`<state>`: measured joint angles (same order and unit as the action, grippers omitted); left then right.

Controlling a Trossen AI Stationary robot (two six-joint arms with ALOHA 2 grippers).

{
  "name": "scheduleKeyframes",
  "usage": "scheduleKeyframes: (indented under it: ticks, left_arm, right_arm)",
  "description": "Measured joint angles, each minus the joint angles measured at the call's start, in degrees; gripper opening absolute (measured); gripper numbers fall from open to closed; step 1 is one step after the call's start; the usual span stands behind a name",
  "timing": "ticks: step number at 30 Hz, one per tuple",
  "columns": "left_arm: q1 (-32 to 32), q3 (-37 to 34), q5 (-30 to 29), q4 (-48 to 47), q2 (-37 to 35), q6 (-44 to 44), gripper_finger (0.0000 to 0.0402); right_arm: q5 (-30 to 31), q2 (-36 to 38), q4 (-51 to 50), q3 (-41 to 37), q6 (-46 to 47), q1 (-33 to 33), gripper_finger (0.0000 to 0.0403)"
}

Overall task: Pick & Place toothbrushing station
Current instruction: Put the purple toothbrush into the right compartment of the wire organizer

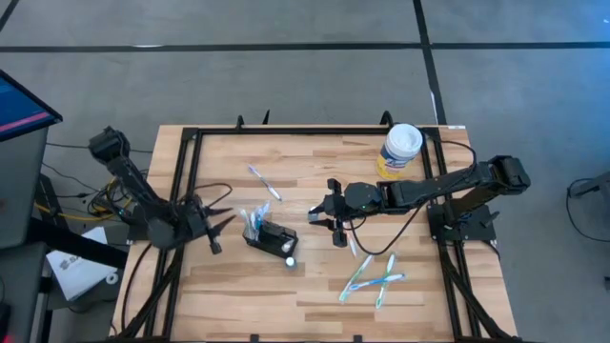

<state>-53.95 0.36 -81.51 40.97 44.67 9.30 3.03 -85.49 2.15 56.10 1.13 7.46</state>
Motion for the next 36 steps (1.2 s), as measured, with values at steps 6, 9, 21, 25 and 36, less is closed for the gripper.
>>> scheduleKeyframes:
  ticks: [6,9,21,25,36]
  left_arm:
    - [0.67,0.02,-3.26,-0.02,-7.08,5.52,0.0092]
    - [2.8,0.04,-3.42,-0.05,-10.18,8.74,0.0092]
    - [22.33,0.07,11.22,-6.17,-17.03,9.91,0.0065]
    - [31.62,0.07,20.37,-11.41,-16.9,5.58,0.0048]
    - [63.7,0.1,50.15,-18.29,-15.73,1.91,0.0042]
  right_arm:
    - [0.0,0.0,0.17,0.0,0.0,0.0,0.0122]
    - [0.0,0.0,0.69,0.0,0.0,0.0,0.0122]
    - [0.0,0.0,1.29,0.0,-0.2,-0.88,0.0122]
    - [0.0,0.0,1.26,0.0,-0.2,-1.33,0.0122]
    - [0.0,0.0,1.06,0.0,-0.2,-1.31,0.0122]
